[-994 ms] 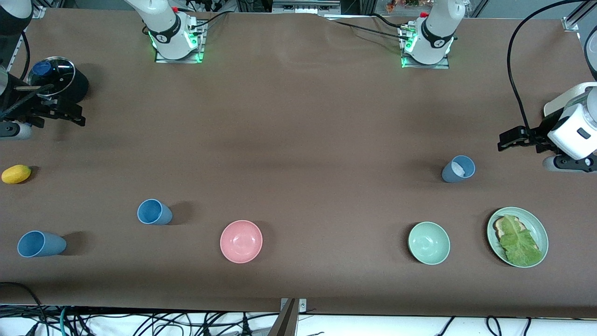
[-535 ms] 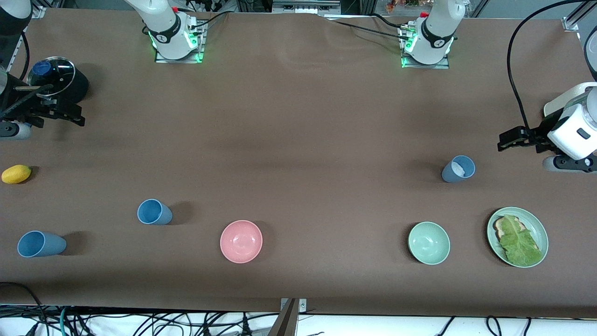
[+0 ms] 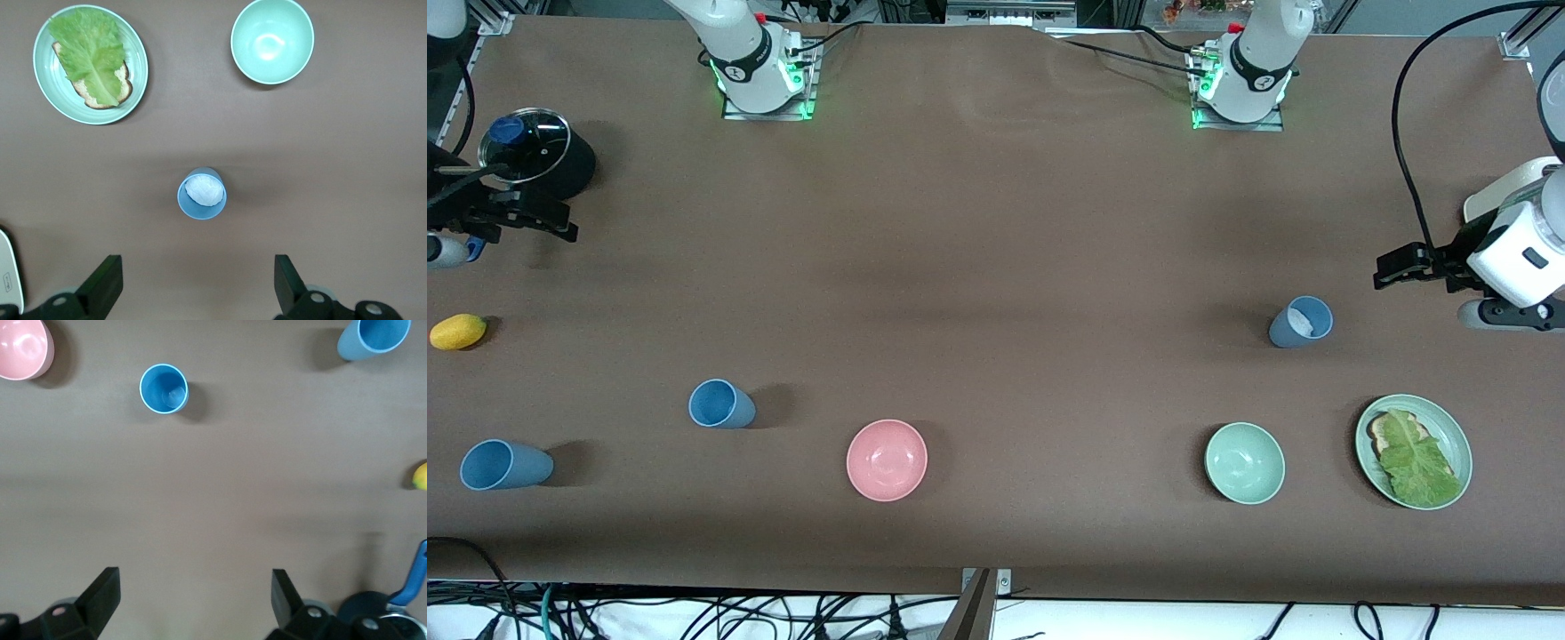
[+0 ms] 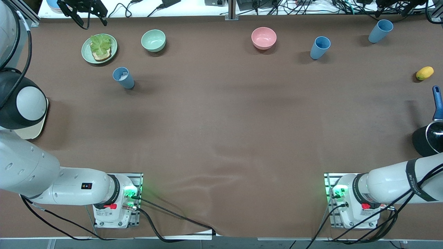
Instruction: Stack blue cups with both arms
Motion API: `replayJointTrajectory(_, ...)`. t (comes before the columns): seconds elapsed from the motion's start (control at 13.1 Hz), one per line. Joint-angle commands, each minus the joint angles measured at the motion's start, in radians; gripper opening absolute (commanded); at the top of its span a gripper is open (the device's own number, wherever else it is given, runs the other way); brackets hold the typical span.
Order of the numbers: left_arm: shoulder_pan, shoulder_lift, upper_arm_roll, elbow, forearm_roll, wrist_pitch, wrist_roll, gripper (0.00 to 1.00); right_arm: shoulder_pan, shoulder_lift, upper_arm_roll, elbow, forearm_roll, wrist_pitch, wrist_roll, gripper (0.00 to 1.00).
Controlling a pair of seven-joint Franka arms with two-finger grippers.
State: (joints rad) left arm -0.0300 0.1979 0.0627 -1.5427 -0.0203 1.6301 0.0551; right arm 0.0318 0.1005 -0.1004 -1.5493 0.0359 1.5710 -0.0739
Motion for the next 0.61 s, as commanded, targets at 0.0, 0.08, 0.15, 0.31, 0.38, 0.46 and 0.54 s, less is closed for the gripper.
replayJointTrajectory(0.0,0.001,0.044,-0.004,-0.022,0.026,0.026,0.003,1.00,-0.018,0.106,0.004,0.023,0.038,0.030,0.003,1.00)
replayJointTrajectory(0.08,0.002,0.034,-0.004,-0.078,0.028,0.081,0.003,1.00,-0.016,0.128,0.005,0.026,0.036,0.053,0.005,1.00)
replayJointTrajectory(0.15,0.008,0.009,-0.004,-0.155,0.028,0.144,0.005,1.00,-0.012,0.154,0.007,0.028,0.032,0.066,0.005,1.00)
replayJointTrajectory(0.31,0.044,-0.035,-0.004,-0.326,0.030,0.314,0.008,1.00,-0.007,0.198,0.011,0.028,0.024,0.122,0.005,1.00)
replayJointTrajectory(0.38,0.062,-0.040,-0.004,-0.402,0.030,0.394,0.027,1.00,-0.004,0.224,0.011,0.028,0.022,0.160,0.003,1.00)
replayJointTrajectory(0.46,0.090,-0.038,-0.004,-0.453,0.030,0.446,0.047,1.00,-0.006,0.238,0.011,0.028,0.024,0.202,-0.006,1.00)
replayJointTrajectory(0.54,0.100,-0.038,-0.004,-0.497,0.030,0.497,0.067,1.00,-0.006,0.267,0.011,0.029,0.024,0.234,-0.006,1.00)
